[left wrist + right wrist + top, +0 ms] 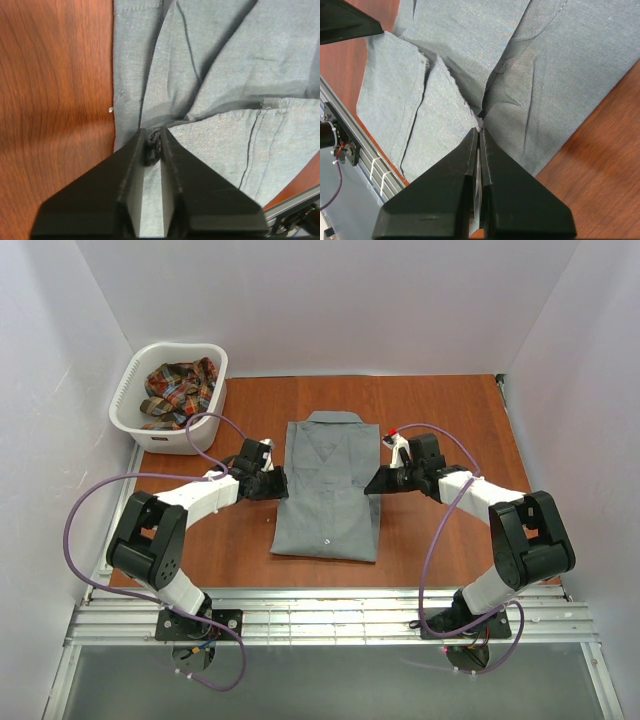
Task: Fold and stack the long sleeve shirts
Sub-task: Fold the shirt
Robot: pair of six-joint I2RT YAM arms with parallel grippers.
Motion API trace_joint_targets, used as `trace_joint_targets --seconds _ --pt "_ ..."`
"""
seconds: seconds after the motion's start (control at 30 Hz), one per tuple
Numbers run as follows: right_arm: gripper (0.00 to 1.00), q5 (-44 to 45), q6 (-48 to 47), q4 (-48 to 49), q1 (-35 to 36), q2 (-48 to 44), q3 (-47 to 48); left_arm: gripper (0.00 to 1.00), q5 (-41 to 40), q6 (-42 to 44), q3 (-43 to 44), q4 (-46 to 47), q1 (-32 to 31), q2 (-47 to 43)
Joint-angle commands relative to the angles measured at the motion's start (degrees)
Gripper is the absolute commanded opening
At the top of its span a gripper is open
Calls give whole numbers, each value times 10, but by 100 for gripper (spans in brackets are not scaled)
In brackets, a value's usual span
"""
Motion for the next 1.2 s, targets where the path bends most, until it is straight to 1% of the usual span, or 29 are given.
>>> trace_joint_targets --seconds 0.0,0.07,0.1,0.3,0.37,0.47,0.67,0.8,0.83,1.1,1.17 --pt "1 7 -10 0 -4 -1 23 11 1 10 22 -7 1 -35" --pt "1 9 -12 0 -5 0 23 1 -2 16 22 -5 2 -38" --pt "1 13 -13 -1 -4 0 23 0 -1 19 22 -3 1 -38" --pt "1 27 -16 -4 -6 -12 27 0 3 44 32 11 2 -49" --pt "1 49 -21 -6 -8 -22 30 0 2 56 36 26 1 -60" --pt "1 57 -25 -8 -16 -21 37 0 -6 63 39 48 1 -54" --pt "1 60 -44 -8 -21 21 64 0 -27 67 22 113 2 4" --pt "1 81 -57 -4 -22 59 73 0 -50 52 15 139 1 42" --pt "1 98 -65 3 -23 73 74 0 -63 39 6 169 2 54" --pt "1 123 -69 22 -26 120 79 0 -71 37 0 237 1 83" --pt "1 129 -69 25 -27 132 79 2 -71 42 3 247 2 92"
